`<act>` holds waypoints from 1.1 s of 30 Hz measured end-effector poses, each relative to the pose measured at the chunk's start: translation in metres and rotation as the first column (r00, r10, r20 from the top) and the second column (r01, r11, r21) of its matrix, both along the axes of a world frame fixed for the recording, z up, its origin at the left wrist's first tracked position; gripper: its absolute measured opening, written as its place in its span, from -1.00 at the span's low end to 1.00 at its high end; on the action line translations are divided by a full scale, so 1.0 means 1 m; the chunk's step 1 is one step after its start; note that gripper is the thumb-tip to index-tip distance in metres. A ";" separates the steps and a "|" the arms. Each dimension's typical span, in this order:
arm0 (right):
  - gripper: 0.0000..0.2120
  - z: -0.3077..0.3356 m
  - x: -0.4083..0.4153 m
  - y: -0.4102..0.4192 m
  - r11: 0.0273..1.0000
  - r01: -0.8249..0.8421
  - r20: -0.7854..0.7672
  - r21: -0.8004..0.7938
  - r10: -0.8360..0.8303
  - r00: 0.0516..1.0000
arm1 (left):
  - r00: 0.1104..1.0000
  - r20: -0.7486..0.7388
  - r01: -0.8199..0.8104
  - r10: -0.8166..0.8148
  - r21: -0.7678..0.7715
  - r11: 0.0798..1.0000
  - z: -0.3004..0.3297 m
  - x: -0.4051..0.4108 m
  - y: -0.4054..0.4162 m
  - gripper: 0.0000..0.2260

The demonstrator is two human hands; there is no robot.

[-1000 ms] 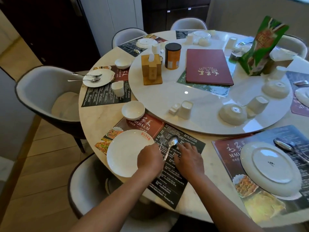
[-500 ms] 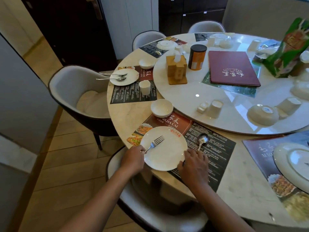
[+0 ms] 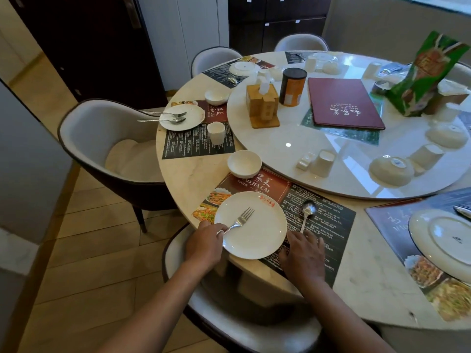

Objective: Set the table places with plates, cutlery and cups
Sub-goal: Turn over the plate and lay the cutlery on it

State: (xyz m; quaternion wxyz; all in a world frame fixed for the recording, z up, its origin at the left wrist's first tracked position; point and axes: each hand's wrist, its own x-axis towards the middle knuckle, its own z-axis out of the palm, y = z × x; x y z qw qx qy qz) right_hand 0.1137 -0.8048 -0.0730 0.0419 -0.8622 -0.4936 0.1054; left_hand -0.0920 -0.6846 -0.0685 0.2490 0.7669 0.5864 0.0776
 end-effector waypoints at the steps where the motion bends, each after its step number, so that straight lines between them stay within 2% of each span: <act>1: -0.56 0.001 0.000 0.000 1.000 -0.003 0.005 0.001 0.003 1.000 | 1.000 0.003 -0.009 0.009 0.005 1.000 -0.001 -0.001 -0.001 -0.73; 11: -0.62 0.005 0.001 0.000 1.000 -0.003 0.021 -0.018 0.003 1.000 | 1.000 -0.004 0.008 -0.008 0.024 1.000 -0.004 -0.004 -0.005 -0.70; 15: -0.66 0.004 0.009 -0.003 0.993 0.006 0.006 0.116 -0.007 1.000 | 0.999 -0.047 -0.020 0.023 0.063 0.998 0.001 0.000 -0.011 -0.66; 19: -0.64 0.003 0.026 -0.005 0.966 0.072 -0.010 0.247 -0.072 0.997 | 0.995 -0.094 -0.004 0.029 0.256 0.967 0.009 0.019 -0.024 -0.67; 22: -0.57 0.004 0.044 -0.007 0.973 0.103 -0.037 0.209 -0.098 0.995 | 0.993 -0.081 0.108 -0.086 0.316 0.943 0.016 0.053 -0.034 -0.70; 25: -0.56 0.006 0.065 -0.010 0.985 0.075 -0.035 0.157 -0.070 0.997 | 0.978 -0.065 0.207 -0.196 0.302 0.930 0.022 0.091 -0.045 -0.72; 28: -0.51 0.006 0.088 -0.014 0.995 0.053 -0.039 0.081 -0.050 0.998 | 0.952 -0.121 0.304 -0.281 0.272 0.913 0.026 0.130 -0.057 -0.73; 33: -0.49 0.002 0.120 -0.025 0.997 -0.075 -0.030 -0.005 0.075 0.997 | 0.925 -0.193 0.364 -0.327 0.203 0.909 0.024 0.188 -0.062 -0.80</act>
